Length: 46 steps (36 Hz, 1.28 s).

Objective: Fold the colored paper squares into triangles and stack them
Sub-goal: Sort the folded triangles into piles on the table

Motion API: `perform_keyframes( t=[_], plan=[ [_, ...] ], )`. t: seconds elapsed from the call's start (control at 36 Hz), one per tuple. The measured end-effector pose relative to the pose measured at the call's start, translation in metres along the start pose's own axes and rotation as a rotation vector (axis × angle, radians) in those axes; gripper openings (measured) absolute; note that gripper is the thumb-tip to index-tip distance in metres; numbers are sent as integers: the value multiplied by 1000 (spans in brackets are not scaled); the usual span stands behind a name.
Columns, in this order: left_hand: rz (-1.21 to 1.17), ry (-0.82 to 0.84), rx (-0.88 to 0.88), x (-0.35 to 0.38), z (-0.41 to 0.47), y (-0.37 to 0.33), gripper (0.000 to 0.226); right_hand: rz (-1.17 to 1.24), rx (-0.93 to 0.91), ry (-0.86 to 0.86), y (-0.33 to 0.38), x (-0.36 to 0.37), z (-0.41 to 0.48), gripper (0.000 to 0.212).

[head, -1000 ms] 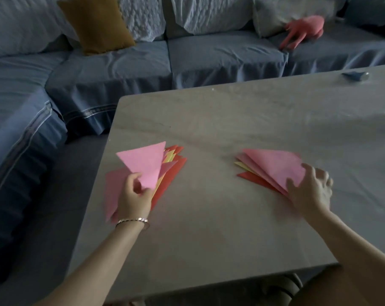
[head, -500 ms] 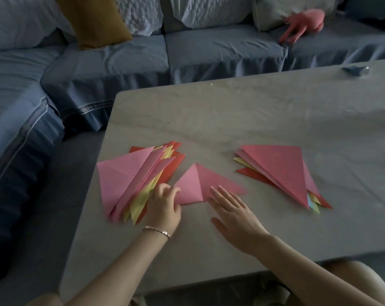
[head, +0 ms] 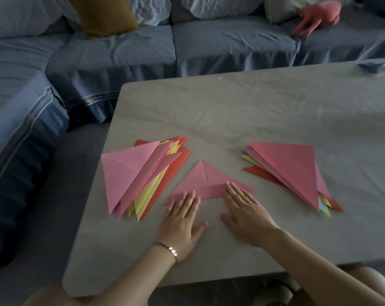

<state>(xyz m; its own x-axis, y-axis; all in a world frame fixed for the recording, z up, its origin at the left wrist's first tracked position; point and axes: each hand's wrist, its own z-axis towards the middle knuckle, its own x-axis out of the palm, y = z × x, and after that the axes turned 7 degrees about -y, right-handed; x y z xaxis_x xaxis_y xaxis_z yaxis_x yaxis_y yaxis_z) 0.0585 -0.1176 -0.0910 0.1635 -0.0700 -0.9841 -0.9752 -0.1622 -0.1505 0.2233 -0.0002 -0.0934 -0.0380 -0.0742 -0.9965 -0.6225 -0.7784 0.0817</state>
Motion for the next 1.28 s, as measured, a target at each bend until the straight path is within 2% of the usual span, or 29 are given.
perform_keyframes(
  t=[0.03, 0.08, 0.28, 0.33, 0.36, 0.42, 0.44, 0.47, 0.5, 0.53, 0.58, 0.67, 0.72, 0.81, 0.89, 0.94, 1.0, 1.08, 1.11, 1.19, 1.25, 1.28],
  plan=[
    [-2, 2, -34, 2, -4, 5, 93, 8, -8, -1, -7, 1, -3, 102],
    [-13, 1, -86, 0, -10, 15, 95, 25, 40, 54, -21, -2, -13, 110],
    [-2, 18, -184, -11, -21, 24, 111, 13, 145, 91, -32, -11, -28, 112],
    [-35, -17, -220, -20, -21, 22, 105, 35, 193, 35, -29, -12, -24, 110],
    [-49, -92, -227, -24, -19, 23, 90, 70, 214, -54, -26, -14, -20, 98],
    [-79, -374, -241, -31, -15, 30, 53, 170, 274, -264, -22, -21, -8, 55],
    [-96, -499, -249, -32, -12, 37, 43, 200, 305, -284, -20, -27, 0, 40],
    [-105, -598, -275, -32, -10, 45, 32, 206, 310, -251, -16, -33, 8, 37],
    [-113, -652, -319, -32, -7, 53, 25, 215, 311, -185, -12, -37, 17, 47],
    [-123, -674, -388, -32, -5, 61, 29, 223, 323, -117, -9, -38, 26, 61],
    [-189, -637, -606, -34, -2, 74, 47, 223, 346, -14, -1, -41, 40, 79],
    [-345, -478, -992, -41, 2, 90, 72, 244, 450, 103, 7, -41, 57, 84],
    [-409, -460, -1095, -43, 5, 97, 76, 249, 509, 174, 9, -43, 65, 86],
    [-423, -502, -1074, -42, 7, 104, 72, 341, 568, 206, 8, -42, 68, 76],
    [-419, -597, -1011, -41, 6, 103, 55, 425, 569, 145, 7, -37, 60, 42],
    [-477, -674, -966, -45, 5, 97, 38, 508, 516, 22, 4, -31, 49, 18],
    [-526, -740, -876, -51, 6, 89, 24, 627, 464, -124, -4, -26, 36, 26],
    [-570, -847, -706, -63, 10, 72, 20, 803, 482, -356, -21, -33, 17, 15],
    [-590, -864, -660, -67, 12, 66, 20, 835, 506, -455, -29, -36, 10, 18],
    [-619, -892, -532, -73, 16, 44, 18, 847, 646, -687, -56, -49, -2, 21],
    [-632, -897, -464, -72, 18, 32, 15, 811, 778, -739, -78, -57, -6, 22],
    [-652, -885, -444, -71, 20, 26, 14, 783, 839, -732, -88, -59, -7, 30]
  ],
)
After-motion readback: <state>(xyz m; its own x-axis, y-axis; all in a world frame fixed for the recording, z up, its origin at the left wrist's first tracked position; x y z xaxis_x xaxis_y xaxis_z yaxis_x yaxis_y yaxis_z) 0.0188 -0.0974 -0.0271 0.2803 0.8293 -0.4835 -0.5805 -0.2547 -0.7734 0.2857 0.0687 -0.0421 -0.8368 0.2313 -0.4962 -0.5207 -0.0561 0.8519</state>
